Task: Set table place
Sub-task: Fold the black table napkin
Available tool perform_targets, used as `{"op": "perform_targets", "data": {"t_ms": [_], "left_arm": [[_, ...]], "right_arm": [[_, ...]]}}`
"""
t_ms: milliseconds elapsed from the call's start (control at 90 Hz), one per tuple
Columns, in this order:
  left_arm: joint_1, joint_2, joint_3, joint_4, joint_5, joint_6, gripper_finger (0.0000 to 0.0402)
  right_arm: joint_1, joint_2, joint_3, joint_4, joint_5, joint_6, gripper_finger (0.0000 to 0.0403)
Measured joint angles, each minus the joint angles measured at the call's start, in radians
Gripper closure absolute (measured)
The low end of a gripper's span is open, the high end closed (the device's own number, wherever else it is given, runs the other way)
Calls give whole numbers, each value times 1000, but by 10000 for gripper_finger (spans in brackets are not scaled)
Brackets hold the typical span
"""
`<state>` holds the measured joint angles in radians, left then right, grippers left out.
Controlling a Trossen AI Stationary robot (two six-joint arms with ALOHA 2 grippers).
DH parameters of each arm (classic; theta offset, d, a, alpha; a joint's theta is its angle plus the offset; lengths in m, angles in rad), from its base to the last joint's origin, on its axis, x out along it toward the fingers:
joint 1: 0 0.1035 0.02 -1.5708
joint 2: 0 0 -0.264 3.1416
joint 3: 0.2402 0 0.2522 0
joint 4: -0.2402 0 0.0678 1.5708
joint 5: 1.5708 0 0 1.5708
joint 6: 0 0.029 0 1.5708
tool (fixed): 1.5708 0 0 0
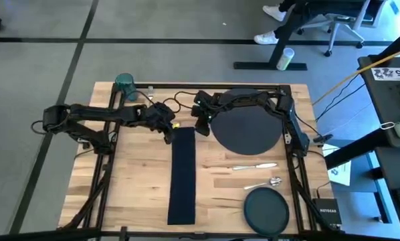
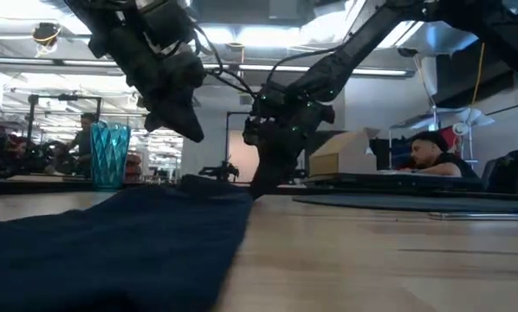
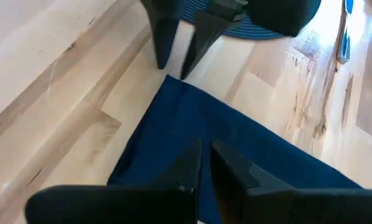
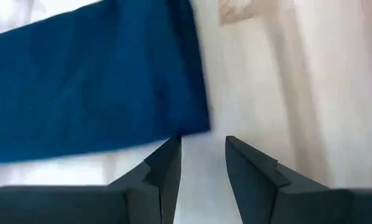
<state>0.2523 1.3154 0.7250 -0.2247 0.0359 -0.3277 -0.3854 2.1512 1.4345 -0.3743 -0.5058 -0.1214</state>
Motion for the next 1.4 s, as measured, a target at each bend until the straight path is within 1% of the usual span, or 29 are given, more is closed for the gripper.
{"op": "perform_targets", "data": {"t_ms": [144,300,411,678,867,956,1011,1056,1189,1400], "left_arm": [[7,0,0,2,-1,3,387],[17,0,0,0,0,11,387],[17,0,0,-2,0,14,387],[17,0,0,-1,0,14,387],[17,0,0,-1,0,13,387],[17,0,0,-1,0,13,387],[16,0,0,0,0,13,387],[16,0,0,-1,-1,13,387],[16,0,0,0,-5,13,387],[6,-34,0,-4,-50,15,387]], "right_arm": [[2,-16,1,25,-18,8,290],[15,15,1,79,-17,23,290],[13,32,1,98,21,43,290],[16,40,2,111,69,39,290],[18,72,7,128,57,34,290],[21,95,7,153,27,31,292],[22,101,7,159,23,30,301],[23,103,7,161,24,29,315],[22,101,6,163,23,7,387],[24,73,16,145,29,-40,399]]}}
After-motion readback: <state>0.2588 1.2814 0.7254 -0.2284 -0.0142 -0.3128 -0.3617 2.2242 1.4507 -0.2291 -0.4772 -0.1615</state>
